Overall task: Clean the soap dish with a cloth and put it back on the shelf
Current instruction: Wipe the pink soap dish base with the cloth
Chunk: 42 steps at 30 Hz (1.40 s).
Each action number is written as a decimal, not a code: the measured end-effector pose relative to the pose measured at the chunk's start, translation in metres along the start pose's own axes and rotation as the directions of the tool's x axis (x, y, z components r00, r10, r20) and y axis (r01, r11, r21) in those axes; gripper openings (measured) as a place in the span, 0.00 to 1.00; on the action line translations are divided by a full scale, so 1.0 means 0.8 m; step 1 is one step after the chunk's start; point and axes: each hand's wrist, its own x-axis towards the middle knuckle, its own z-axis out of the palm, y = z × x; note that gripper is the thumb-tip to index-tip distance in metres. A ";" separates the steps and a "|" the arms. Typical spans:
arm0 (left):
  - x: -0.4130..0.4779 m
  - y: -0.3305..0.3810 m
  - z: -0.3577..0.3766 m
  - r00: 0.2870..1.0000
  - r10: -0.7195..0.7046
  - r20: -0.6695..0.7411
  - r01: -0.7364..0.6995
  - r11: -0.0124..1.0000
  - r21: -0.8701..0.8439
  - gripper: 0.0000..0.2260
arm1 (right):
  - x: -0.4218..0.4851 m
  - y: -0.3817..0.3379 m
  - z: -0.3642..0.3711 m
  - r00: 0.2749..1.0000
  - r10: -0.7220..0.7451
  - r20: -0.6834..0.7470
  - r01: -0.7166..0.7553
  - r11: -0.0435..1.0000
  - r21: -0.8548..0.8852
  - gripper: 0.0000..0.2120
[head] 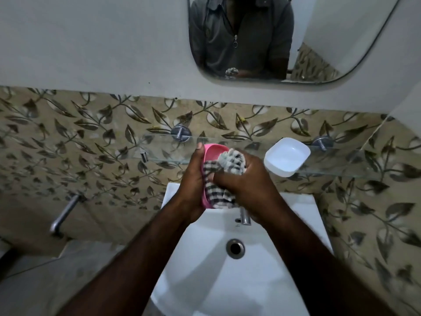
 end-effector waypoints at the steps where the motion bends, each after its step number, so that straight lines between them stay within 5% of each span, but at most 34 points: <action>1: 0.001 0.003 0.002 1.000 0.004 0.017 -0.004 1.000 -0.005 0.32 | 0.001 -0.003 0.005 0.998 0.029 -0.055 -0.024 0.994 0.102 0.16; 4: 0.001 0.011 0.006 0.999 0.033 0.020 -0.033 0.999 0.000 0.31 | 0.002 -0.007 0.018 0.989 -0.025 -0.147 0.047 0.988 0.146 0.17; 9: 0.000 0.028 -0.007 0.996 0.087 0.035 -0.089 0.993 0.071 0.30 | -0.016 -0.019 0.007 0.986 -0.119 0.117 0.138 0.977 -0.165 0.11; 14: -0.006 0.030 0.019 0.977 0.052 0.208 -0.059 0.998 0.028 0.26 | -0.008 -0.043 0.012 0.965 -0.119 -0.233 0.161 0.972 0.170 0.11; 16: -0.010 0.035 0.023 0.973 0.060 0.221 -0.060 0.998 -0.004 0.26 | -0.013 -0.047 0.018 0.951 -0.171 -0.257 0.206 0.972 0.115 0.11; 20: -0.010 0.050 0.015 0.977 0.146 0.156 -0.158 0.985 0.063 0.25 | -0.032 -0.047 0.015 0.979 -0.203 0.013 0.202 0.962 -0.185 0.10; 26: -0.013 0.048 0.034 0.972 0.137 0.189 -0.153 0.986 0.071 0.29 | -0.013 -0.071 0.007 0.950 -0.271 -0.158 0.271 0.962 -0.023 0.11; 31: -0.009 0.059 0.030 0.965 0.244 0.096 -0.254 0.962 0.104 0.28 | -0.022 -0.046 -0.001 0.957 -0.258 0.134 0.281 0.940 -0.196 0.11; 36: -0.008 0.057 0.036 0.973 0.219 0.067 -0.228 0.953 0.198 0.27 | -0.010 -0.046 -0.026 0.919 -0.325 0.223 0.394 0.725 -0.565 0.10; 42: -0.004 0.058 0.044 0.924 0.379 0.044 -0.382 0.912 0.150 0.24 | -0.028 -0.044 -0.013 0.940 -0.321 0.114 0.337 0.925 -0.176 0.10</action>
